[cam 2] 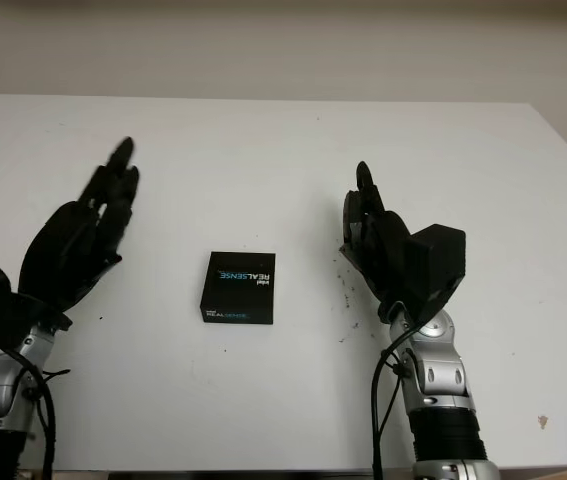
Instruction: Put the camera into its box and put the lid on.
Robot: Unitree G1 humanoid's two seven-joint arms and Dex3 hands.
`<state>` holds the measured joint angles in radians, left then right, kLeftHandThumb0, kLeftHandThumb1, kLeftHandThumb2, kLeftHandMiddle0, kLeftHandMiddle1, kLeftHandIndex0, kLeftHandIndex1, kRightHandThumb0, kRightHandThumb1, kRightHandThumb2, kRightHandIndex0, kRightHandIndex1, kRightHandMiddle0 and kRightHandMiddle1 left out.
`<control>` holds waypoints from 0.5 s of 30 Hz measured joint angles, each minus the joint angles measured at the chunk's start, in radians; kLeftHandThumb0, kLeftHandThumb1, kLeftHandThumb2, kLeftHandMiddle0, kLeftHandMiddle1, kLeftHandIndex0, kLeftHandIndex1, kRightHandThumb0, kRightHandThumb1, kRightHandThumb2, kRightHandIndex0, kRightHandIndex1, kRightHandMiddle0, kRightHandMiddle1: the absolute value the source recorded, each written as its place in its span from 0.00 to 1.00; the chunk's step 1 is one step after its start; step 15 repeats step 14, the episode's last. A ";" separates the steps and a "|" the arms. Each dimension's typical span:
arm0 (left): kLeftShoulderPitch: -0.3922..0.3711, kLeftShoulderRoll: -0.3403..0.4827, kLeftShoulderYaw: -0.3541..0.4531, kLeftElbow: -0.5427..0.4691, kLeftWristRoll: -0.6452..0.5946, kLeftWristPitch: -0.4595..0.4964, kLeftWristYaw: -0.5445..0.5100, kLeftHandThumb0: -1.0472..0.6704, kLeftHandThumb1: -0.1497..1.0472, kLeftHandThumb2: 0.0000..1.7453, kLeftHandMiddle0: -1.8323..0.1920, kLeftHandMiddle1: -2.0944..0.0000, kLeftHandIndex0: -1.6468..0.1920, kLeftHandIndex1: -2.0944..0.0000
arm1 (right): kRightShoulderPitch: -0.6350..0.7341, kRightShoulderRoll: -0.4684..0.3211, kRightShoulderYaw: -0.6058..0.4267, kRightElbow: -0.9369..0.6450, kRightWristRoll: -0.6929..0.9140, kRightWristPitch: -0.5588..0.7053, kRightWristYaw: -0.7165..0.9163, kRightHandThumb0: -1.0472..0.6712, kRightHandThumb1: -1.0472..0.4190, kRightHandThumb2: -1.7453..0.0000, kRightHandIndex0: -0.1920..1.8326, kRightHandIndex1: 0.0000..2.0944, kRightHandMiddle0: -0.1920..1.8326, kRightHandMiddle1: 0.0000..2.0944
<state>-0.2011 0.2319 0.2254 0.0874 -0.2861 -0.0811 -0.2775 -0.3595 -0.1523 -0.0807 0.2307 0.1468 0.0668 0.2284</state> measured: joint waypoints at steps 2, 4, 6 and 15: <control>0.009 -0.023 0.005 0.018 -0.002 -0.010 0.018 0.16 1.00 0.32 1.00 1.00 1.00 1.00 | -0.013 0.002 0.007 0.021 -0.011 -0.018 0.004 0.18 0.00 0.57 0.00 0.00 0.00 0.00; 0.018 -0.029 0.005 0.037 0.014 -0.025 0.031 0.16 1.00 0.34 1.00 1.00 1.00 1.00 | -0.019 0.004 0.017 0.035 -0.018 -0.025 0.006 0.18 0.00 0.56 0.00 0.00 0.00 0.00; 0.023 -0.035 0.006 0.058 0.025 -0.041 0.045 0.16 1.00 0.35 1.00 1.00 1.00 1.00 | -0.023 0.006 0.021 0.039 -0.022 -0.029 0.006 0.18 0.00 0.56 0.00 0.00 0.00 0.00; 0.083 -0.058 0.005 0.072 0.029 -0.087 0.045 0.16 1.00 0.36 1.00 1.00 1.00 1.00 | -0.027 0.014 0.031 0.039 -0.027 -0.047 0.003 0.17 0.00 0.56 0.00 0.00 0.00 0.00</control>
